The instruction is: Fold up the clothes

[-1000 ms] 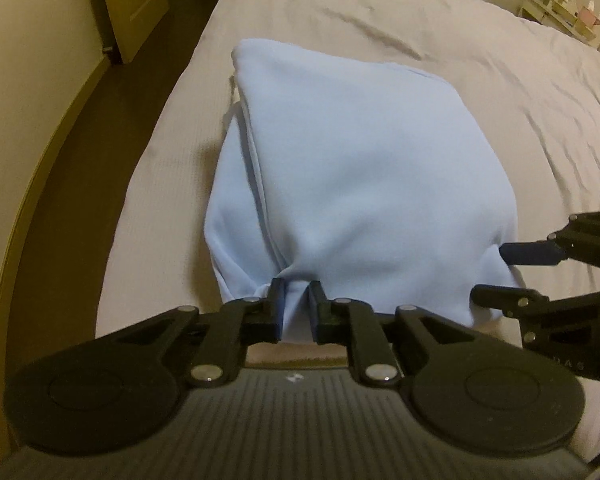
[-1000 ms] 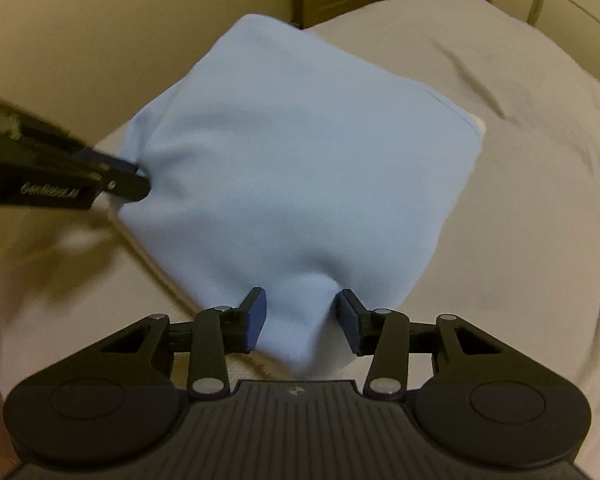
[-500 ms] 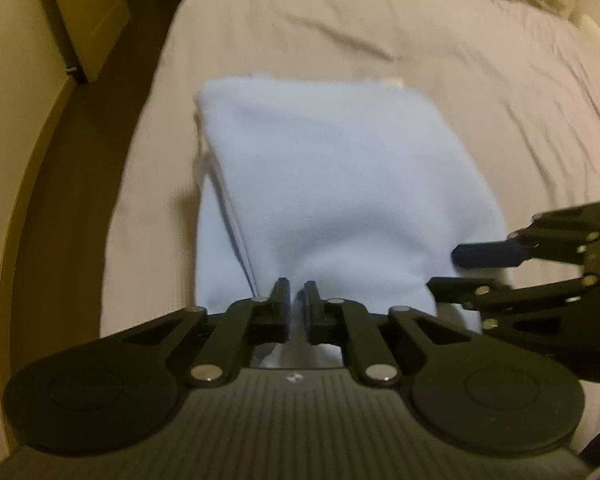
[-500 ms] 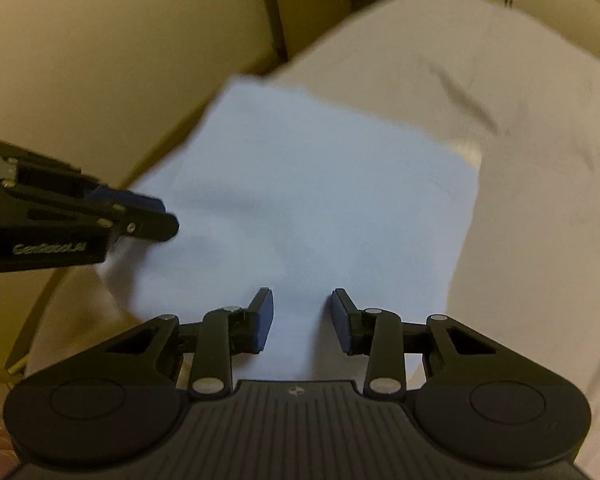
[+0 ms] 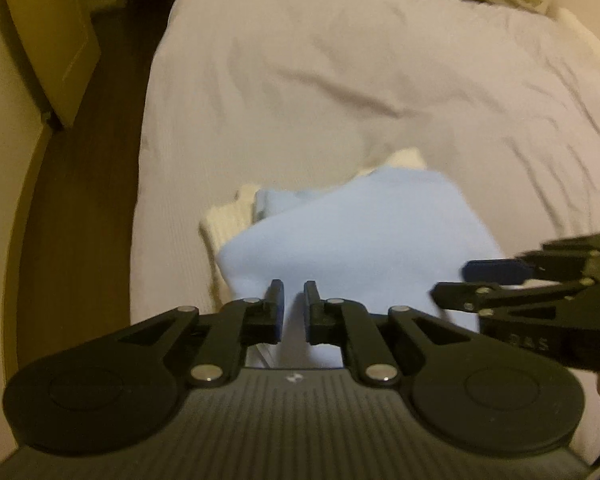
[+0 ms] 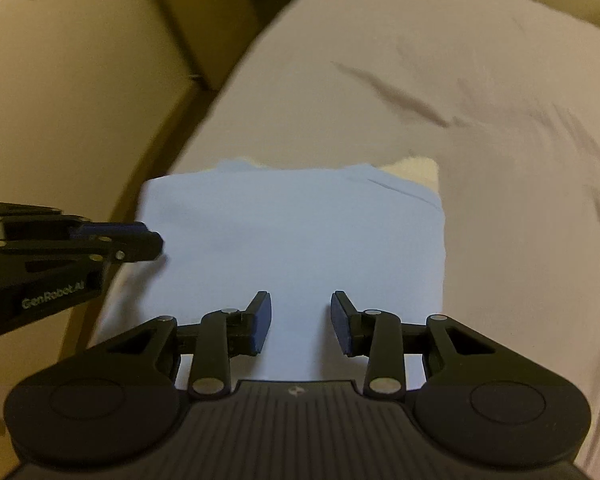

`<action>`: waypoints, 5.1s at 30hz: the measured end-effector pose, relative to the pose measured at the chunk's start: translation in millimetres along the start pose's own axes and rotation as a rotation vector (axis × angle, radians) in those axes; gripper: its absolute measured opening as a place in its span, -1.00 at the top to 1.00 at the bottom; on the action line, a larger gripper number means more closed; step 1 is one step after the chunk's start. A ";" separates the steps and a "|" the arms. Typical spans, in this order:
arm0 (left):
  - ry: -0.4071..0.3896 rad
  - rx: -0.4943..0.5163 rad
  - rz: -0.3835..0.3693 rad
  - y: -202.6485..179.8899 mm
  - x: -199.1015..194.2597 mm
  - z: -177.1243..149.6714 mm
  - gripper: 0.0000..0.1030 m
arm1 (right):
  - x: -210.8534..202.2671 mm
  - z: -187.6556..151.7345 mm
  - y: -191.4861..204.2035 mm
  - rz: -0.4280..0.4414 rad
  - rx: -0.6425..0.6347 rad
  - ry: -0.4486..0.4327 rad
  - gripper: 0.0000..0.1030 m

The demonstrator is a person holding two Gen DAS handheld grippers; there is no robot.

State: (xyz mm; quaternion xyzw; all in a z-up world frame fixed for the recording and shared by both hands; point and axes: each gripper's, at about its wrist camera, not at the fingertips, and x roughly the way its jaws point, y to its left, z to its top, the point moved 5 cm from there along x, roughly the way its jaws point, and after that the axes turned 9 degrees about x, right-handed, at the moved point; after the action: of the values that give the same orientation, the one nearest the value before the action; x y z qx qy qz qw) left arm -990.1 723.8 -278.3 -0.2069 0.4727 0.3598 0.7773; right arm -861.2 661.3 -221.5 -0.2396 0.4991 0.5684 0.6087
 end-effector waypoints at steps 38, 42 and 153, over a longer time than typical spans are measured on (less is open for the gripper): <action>-0.016 -0.146 -0.057 -41.9 -61.9 -59.4 0.84 | -29.6 -12.6 -29.6 0.001 0.021 0.059 0.16; 0.082 -0.168 -0.010 -56.7 -50.5 -99.8 0.71 | -33.8 -47.0 -27.5 0.019 -0.029 0.124 0.14; 0.053 -0.952 0.536 -390.5 -256.4 -106.9 -0.99 | -266.0 -54.1 -181.6 0.210 -0.542 0.083 -0.75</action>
State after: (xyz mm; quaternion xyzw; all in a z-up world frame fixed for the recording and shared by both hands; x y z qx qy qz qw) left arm -833.4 303.8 -108.8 -0.4172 0.3132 0.7143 0.4664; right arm -671.8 450.9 -58.5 -0.3635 0.3756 0.7306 0.4395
